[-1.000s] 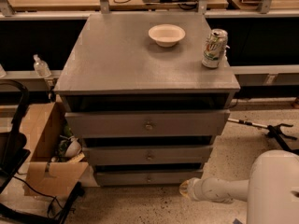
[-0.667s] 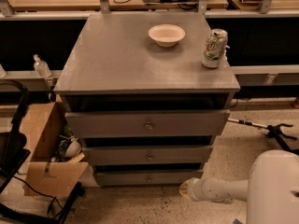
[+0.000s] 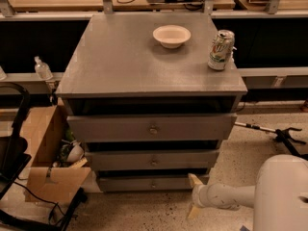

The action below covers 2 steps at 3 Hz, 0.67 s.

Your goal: Open bottom drawer

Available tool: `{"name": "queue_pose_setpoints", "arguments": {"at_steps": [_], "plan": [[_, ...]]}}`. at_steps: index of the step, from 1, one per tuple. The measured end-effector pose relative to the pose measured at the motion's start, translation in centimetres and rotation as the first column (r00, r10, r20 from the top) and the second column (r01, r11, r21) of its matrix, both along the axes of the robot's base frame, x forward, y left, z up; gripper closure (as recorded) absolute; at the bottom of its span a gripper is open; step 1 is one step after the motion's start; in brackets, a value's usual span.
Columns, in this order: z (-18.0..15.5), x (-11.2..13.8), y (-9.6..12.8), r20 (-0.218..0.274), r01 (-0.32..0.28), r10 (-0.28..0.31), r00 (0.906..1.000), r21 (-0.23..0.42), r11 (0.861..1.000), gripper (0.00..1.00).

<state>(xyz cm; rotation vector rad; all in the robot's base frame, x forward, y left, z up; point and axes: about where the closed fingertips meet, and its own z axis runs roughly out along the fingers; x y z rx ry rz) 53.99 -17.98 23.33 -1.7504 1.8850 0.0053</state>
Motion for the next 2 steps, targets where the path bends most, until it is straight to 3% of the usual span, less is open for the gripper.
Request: {"name": "queue_pose_setpoints", "arguments": {"at_steps": [1, 2], "plan": [[-0.1, 0.0, 0.2, -0.004, -0.001, 0.001, 1.0000, -0.003, 1.000, 0.00], [-1.4, 2.1, 0.8, -0.029, 0.006, -0.007, 0.9996, -0.039, 0.999, 0.00]]}}
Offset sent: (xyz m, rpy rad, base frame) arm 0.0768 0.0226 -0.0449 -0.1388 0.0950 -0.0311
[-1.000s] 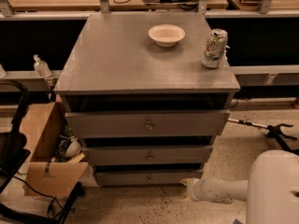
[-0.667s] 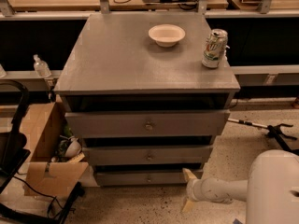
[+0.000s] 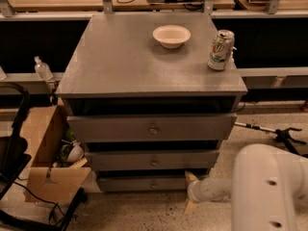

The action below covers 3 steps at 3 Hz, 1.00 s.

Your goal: Open bottom drawer

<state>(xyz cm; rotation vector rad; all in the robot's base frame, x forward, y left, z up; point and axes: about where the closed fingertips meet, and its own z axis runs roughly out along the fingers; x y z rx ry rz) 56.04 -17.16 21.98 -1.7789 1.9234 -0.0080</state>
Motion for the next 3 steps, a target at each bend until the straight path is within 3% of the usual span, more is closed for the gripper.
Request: {"name": "queue_pose_setpoints", "arguments": {"at_steps": [1, 2, 3], "plan": [[-2.0, 4.3, 1.4, -0.022, 0.000, 0.000, 0.9997, -0.034, 0.999, 0.00], [-2.0, 4.3, 1.4, -0.023, 0.000, 0.000, 0.9997, -0.034, 0.999, 0.00], [-4.3, 4.7, 1.8, -0.078, -0.005, 0.003, 0.9969, -0.030, 1.000, 0.00]]}}
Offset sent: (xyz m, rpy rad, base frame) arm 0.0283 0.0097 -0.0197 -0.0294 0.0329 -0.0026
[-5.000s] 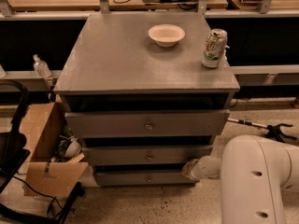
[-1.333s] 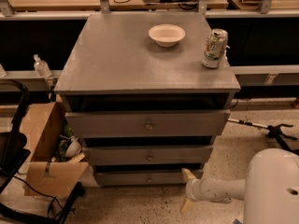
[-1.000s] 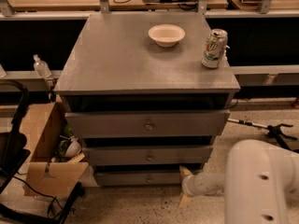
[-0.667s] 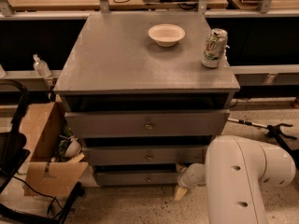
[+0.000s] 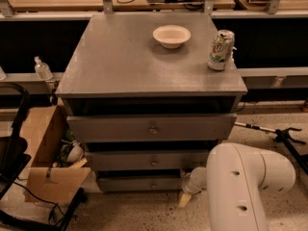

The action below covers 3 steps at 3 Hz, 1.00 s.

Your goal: Open bottom drawer

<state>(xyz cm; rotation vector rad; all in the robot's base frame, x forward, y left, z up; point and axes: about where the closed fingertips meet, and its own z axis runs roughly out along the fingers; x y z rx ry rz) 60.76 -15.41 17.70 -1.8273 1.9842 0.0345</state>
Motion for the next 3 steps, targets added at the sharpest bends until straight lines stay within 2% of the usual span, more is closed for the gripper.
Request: {"name": "queue_pose_setpoints", "arguments": {"at_steps": [1, 2, 3], "plan": [[-1.11, 0.33, 0.40, -0.028, -0.007, 0.007, 0.9996, -0.011, 1.000, 0.00], [-0.93, 0.10, 0.37, -0.013, -0.008, 0.007, 0.9999, -0.002, 1.000, 0.19], [-0.16, -0.36, -0.03, 0.012, -0.003, 0.003, 0.9999, -0.001, 1.000, 0.42]]}}
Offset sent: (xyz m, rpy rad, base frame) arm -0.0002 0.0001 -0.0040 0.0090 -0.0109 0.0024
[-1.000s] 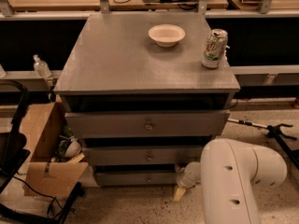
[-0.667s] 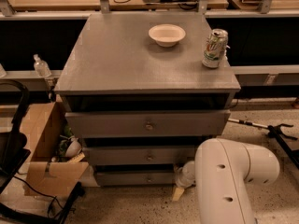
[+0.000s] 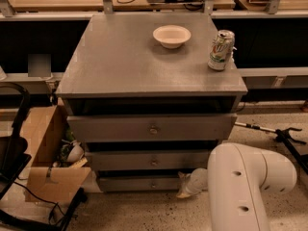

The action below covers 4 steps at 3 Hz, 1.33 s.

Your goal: Open bottom drawer

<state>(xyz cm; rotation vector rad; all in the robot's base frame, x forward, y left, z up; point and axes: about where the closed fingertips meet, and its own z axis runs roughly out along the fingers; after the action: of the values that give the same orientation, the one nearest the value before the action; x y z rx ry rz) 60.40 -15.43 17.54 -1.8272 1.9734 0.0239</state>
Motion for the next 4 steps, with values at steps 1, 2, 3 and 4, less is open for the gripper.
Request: {"name": "queue_pose_setpoints", "arguments": {"at_steps": [1, 2, 3, 4], "plan": [[-0.17, -0.12, 0.15, -0.003, -0.002, 0.002, 1.0000, 0.001, 1.000, 0.66], [-0.24, -0.19, 0.24, -0.005, -0.003, 0.003, 1.0000, 0.001, 1.000, 0.89], [0.11, -0.19, 0.24, -0.005, -0.003, 0.003, 1.0000, 0.001, 1.000, 1.00], [0.18, -0.19, 0.24, -0.005, -0.003, 0.003, 1.0000, 0.001, 1.000, 1.00]]}}
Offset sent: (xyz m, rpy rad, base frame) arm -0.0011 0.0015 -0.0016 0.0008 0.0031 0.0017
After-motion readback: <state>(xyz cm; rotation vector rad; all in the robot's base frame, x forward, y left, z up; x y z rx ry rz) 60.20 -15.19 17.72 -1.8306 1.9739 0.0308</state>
